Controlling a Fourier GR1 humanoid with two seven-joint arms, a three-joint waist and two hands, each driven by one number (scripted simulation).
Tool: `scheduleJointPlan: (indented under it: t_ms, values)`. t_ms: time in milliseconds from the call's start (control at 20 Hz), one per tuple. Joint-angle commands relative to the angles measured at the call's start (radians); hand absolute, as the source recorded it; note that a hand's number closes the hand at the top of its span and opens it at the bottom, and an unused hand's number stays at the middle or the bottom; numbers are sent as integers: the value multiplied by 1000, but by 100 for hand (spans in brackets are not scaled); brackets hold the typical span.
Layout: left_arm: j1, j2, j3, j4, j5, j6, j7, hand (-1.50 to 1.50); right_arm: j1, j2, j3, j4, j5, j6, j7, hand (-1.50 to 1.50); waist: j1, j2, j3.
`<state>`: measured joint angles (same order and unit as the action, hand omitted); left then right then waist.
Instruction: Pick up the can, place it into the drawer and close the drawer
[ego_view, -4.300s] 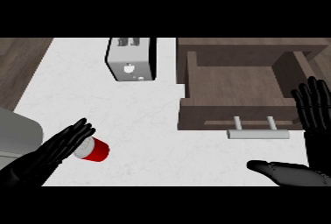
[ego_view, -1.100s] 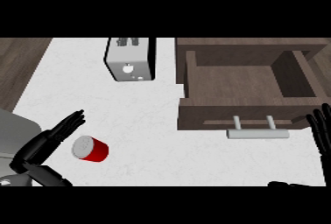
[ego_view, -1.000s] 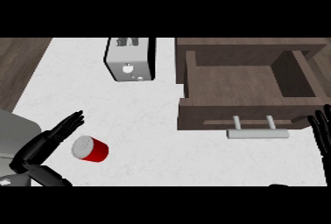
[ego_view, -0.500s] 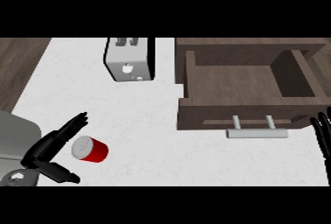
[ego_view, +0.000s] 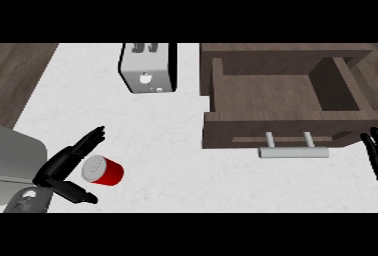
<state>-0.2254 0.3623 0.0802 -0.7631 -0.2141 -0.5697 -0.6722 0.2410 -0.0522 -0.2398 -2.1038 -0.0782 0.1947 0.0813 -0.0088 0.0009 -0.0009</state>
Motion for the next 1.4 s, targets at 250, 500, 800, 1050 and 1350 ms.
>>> scheduleJointPlan:
  t_ms: [250, 500, 800, 1050, 1350]
  values:
    - [-50, -22, -25, 46, 15, -58, -65, -150, 77, 16, 1, -71, -6, 29, -20, -150, 0, -3, 1]
    - [-15, -53, -56, 37, 4, -24, -70, -150, 54, 37, 8, -11, 26, 15, -56, -150, 5, -2, 1]
    - [-100, -73, -84, 160, -33, 2, -125, -150, 25, 31, 8, -60, 15, 7, 18, -150, -3, 1, 0]
    - [-51, -111, -107, 49, 4, -17, -66, -150, 65, 44, 10, -58, 5, 31, -28, -150, 2, -1, 1]
    - [-74, -99, -106, -18, 54, -85, 1, 150, 42, 42, 5, -52, 5, 22, -1, -150, 6, -2, 1]
